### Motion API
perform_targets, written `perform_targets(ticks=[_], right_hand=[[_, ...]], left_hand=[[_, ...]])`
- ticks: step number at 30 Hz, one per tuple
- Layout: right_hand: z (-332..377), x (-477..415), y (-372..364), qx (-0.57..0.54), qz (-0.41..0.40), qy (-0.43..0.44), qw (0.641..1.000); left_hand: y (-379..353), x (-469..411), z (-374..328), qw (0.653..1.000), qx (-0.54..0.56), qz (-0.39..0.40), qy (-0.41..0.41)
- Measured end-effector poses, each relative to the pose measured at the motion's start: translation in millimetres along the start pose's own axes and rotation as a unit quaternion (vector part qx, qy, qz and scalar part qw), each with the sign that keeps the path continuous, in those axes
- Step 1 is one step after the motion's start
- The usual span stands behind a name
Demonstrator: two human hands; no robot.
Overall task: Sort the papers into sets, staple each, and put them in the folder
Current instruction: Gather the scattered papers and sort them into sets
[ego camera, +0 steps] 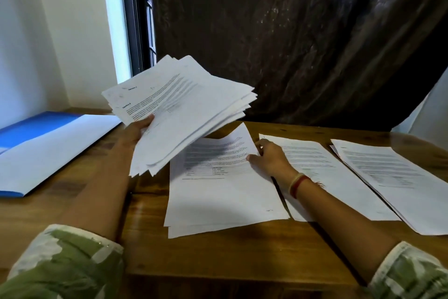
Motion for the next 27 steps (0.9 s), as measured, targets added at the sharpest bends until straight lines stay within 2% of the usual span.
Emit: perform_targets(ticks=[4, 7, 10, 13, 15, 17, 21, 27], right_hand=[[-6.3, -7.9, 13.8, -0.031, -0.030, -0.002, 0.999], [-16.2, -12.7, 25.5, -0.157, -0.033, -0.037, 0.986], [-25.4, -15.0, 28.2, -0.355, 0.005, -0.098, 0.930], [-19.5, -10.9, 21.1, -0.483, 0.092, -0.107, 0.864], [-12.4, -4.4, 16.4, -0.489, 0.117, -0.081, 0.861], [-11.1, -0.3, 11.6, -0.467, 0.130, -0.062, 0.873], [-19.6, 2.5, -0.5, -0.440, 0.170, -0.090, 0.877], [-18.8, -2.1, 5.4, -0.439, 0.077, -0.057, 0.893]], left_hand=[[-20.0, 11.5, -8.2, 0.998, 0.012, 0.027, -0.049], [-27.4, 14.1, -4.8, 0.997, -0.005, 0.035, -0.072], [-40.9, 16.1, 3.3, 0.996, -0.009, 0.070, -0.050], [-53.0, 22.1, 17.5, 0.990, -0.003, 0.132, 0.039], [-54.4, 20.8, 26.9, 0.985, 0.002, 0.156, 0.069], [-57.9, 23.6, 30.4, 0.984, 0.000, 0.160, 0.077], [-64.8, 26.8, 38.2, 0.979, 0.022, 0.182, 0.086], [-72.0, 26.8, 34.6, 0.978, 0.034, 0.200, 0.052]])
Point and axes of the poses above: each hand's wrist, its own x-axis away from the middle knuckle, its own y-axis out of the back of the hand, z = x × y, the point moved 5 cm from there along -x, towards the middle knuckle, and after that the axes turned 11 degrees about -y, right-handed, at the moved point
